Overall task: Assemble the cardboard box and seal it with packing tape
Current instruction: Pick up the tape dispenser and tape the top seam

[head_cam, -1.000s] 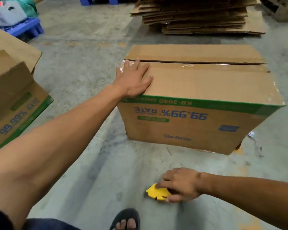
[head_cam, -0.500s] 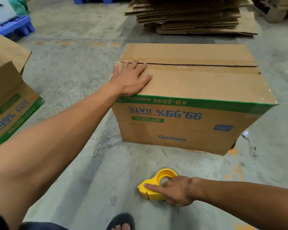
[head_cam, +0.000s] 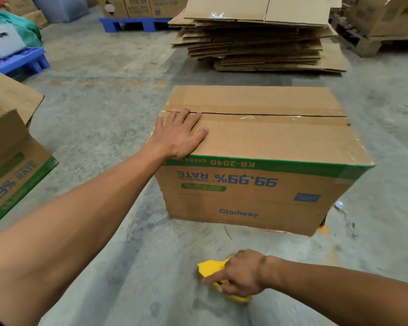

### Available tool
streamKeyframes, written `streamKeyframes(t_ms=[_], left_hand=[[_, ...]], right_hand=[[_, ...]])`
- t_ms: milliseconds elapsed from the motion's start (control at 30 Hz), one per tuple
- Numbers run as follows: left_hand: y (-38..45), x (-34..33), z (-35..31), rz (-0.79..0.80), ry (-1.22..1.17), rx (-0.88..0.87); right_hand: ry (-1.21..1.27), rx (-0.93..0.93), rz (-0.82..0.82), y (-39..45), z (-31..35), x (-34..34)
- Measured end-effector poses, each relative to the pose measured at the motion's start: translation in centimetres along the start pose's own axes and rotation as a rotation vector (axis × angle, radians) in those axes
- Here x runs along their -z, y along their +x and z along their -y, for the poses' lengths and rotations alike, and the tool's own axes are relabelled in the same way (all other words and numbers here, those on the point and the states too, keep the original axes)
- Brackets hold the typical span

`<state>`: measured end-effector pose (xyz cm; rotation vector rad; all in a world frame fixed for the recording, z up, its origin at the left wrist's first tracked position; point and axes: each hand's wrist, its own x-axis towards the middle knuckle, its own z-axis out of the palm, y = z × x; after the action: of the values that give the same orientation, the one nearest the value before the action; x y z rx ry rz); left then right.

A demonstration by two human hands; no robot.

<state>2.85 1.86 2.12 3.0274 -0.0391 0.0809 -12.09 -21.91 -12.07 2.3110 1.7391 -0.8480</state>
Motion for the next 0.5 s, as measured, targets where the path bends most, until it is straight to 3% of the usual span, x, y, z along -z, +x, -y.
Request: streamKeyframes(t_ms=[200,400,500], left_hand=[[0.2,-0.1,0.0,-0.008,0.004,0.009],[0.1,0.1,-0.2,-0.006,0.007,0.010],[0.3,0.2,-0.4,-0.017,0.001,0.010]], right_hand=[[0.225,-0.184,-0.233,0.7,-1.7,4.3],[0.161,-0.138,0.007,-0.8,1.1,-2.8],[0.186,-0.145,0.015,-1.1,1.2,-4.1]])
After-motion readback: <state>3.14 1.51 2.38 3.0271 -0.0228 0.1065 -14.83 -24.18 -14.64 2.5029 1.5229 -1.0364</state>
